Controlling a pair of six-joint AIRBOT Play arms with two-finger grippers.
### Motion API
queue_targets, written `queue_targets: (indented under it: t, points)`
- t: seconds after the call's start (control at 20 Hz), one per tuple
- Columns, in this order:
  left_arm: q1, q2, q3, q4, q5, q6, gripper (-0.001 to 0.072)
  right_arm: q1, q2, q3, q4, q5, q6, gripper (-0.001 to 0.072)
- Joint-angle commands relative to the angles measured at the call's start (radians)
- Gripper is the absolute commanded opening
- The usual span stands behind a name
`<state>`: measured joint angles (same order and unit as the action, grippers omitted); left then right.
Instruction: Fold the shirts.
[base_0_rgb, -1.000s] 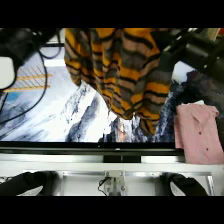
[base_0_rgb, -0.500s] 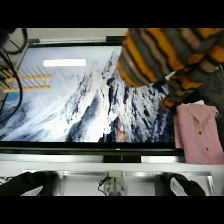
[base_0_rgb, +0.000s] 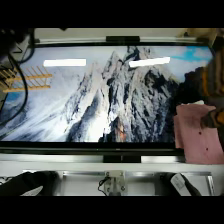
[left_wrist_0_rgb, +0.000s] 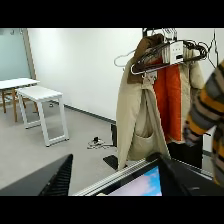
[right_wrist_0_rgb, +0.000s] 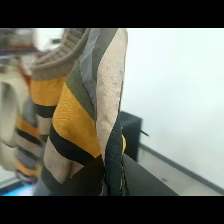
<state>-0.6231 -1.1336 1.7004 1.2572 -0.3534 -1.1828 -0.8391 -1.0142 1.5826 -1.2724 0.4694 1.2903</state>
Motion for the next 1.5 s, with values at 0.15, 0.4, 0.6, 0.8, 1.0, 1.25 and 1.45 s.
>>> queue_targets:
  t: [0.15, 0.4, 0.6, 0.8, 1.0, 1.25, 1.45]
  points:
    - [0.000, 0.001, 0.000, 0.000, -0.025, 0.000, 0.0612, -0.231, 0.000, 0.002, -0.002, 0.052, 0.022, 0.0047]
    - [-0.001, 0.001, 0.000, 0.000, -0.026, 0.000, 0.0612, -0.374, -0.005, 0.002, 0.000, -0.005, 0.061, 0.0047]
    - [0.000, 0.001, 0.000, 0.000, -0.026, 0.000, 0.0612, -0.483, -0.031, 0.002, 0.023, -0.028, 0.075, 0.0047]
    - [0.000, 0.001, 0.000, 0.000, -0.094, 0.000, 0.0612, -0.572, -0.061, 0.006, 0.040, -0.089, 0.073, 0.0047]
    - [0.000, 0.001, 0.000, 0.000, -0.146, 0.000, 0.0612, -0.624, -0.093, 0.006, 0.040, -0.095, 0.057, 0.0047]
    - [0.000, 0.000, 0.000, 0.000, -0.146, 0.000, 0.0612, -0.717, -0.105, 0.006, 0.044, -0.079, 0.072, 0.0047]
    - [0.000, 0.000, 0.000, 0.000, -0.146, 0.000, 0.0612, -0.837, -0.096, 0.006, 0.043, 0.029, 0.106, 0.0050]
